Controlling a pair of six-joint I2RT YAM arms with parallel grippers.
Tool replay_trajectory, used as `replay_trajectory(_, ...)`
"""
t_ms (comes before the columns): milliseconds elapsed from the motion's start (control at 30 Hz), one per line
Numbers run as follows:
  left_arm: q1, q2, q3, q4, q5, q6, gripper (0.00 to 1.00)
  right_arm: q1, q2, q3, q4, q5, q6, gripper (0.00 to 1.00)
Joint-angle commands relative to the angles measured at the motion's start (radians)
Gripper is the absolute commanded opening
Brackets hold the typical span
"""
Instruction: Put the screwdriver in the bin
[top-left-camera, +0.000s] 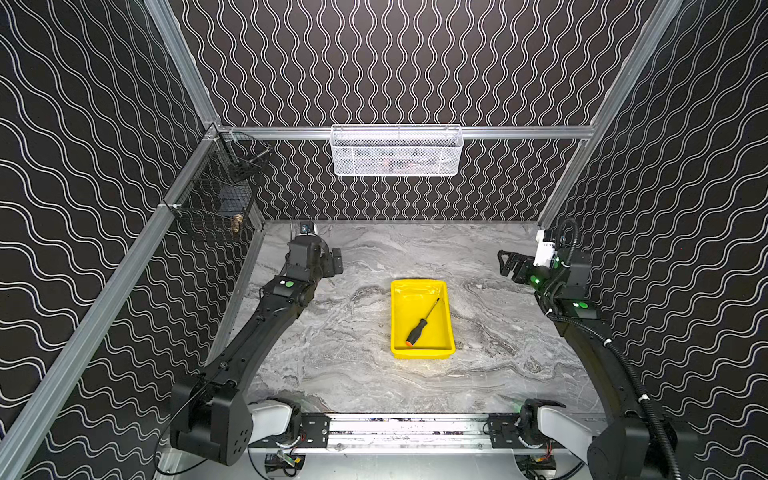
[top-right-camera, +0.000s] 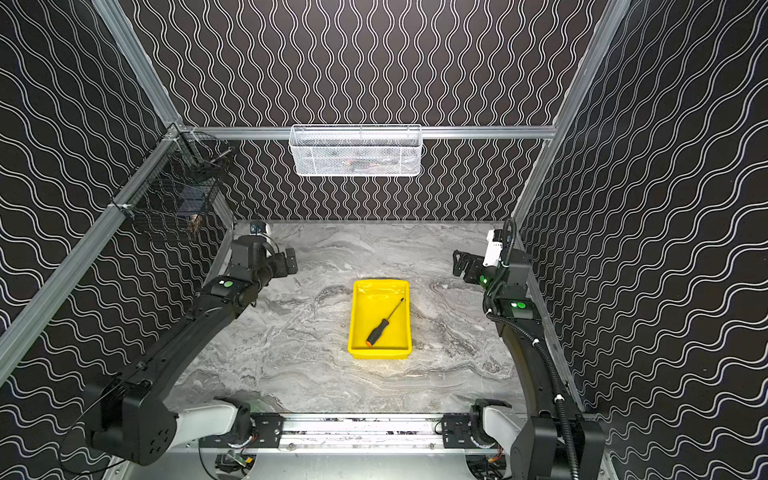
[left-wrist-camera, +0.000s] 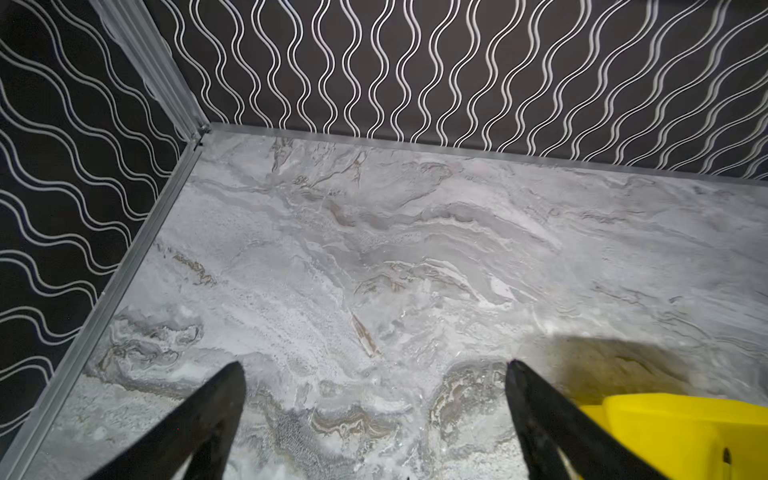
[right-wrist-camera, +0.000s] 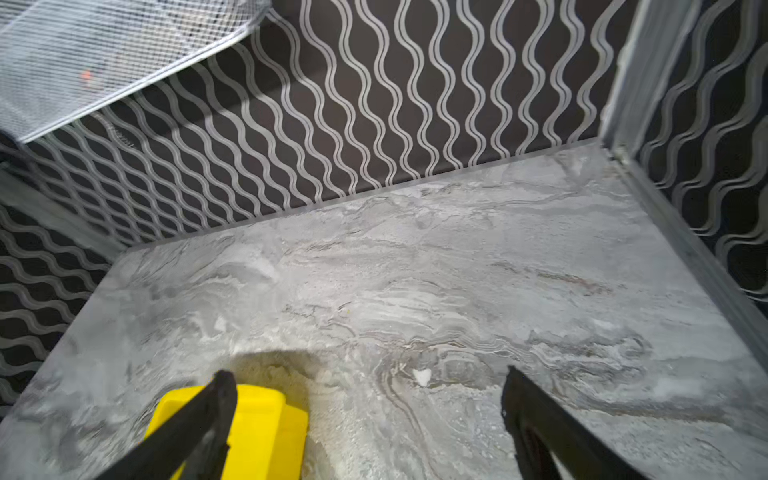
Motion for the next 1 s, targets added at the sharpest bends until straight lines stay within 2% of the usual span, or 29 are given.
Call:
replay_trajectory(0,0.005,-0.017,-0.062,0.079,-0.154,-0.028,0.99,0.0,-0.037,-0.028,0.073,0.096,0.026,0.99)
replay_trajectory(67,0.008,-0.037,-0.105,0.107,-0.215,-0.019,0.99,0.0,-0.055,-0.053,0.091,0.158,0.015,1.0)
replay_trajectory(133,0.01,-0.051,-0.147,0.152,-0.23,0.022,0.99,0.0,-0.06,-0.065,0.1,0.193,0.002,1.0)
replay_trajectory(233,0.014,-0.063,-0.205,0.22,-0.283,0.029,0.99,0.0,-0.061,-0.066,0.095,0.176,-0.042,0.99)
replay_trajectory(267,0.017,-0.064,-0.232,0.262,-0.279,0.065,0.99,0.0,-0.056,-0.075,0.104,0.169,-0.072,1.0)
replay_trajectory(367,0.019,-0.06,-0.308,0.395,-0.264,0.177,0.99,0.0,-0.042,-0.162,0.264,0.168,-0.137,1.0)
replay_trajectory(433,0.021,-0.051,-0.356,0.458,-0.295,0.193,0.99,0.0,-0.032,-0.242,0.404,0.131,-0.2,0.99)
replay_trajectory(500,0.022,-0.038,-0.406,0.55,-0.31,0.203,0.99,0.0,-0.019,-0.293,0.475,0.109,-0.206,0.99)
replay_trajectory(633,0.023,-0.02,-0.531,0.777,-0.279,0.312,0.99,0.0,0.049,-0.35,0.567,0.087,-0.245,1.0)
replay_trajectory(733,0.032,0.002,-0.595,0.908,-0.251,0.329,0.99,0.0,0.085,-0.358,0.578,0.079,-0.247,1.0)
replay_trajectory(867,0.042,0.039,-0.594,0.904,-0.172,0.347,0.99,0.0,0.112,-0.38,0.625,0.126,-0.233,0.99)
replay_trajectory(967,0.054,0.091,-0.619,0.992,-0.151,0.352,0.99,0.0,0.126,-0.422,0.707,0.126,-0.239,0.99)
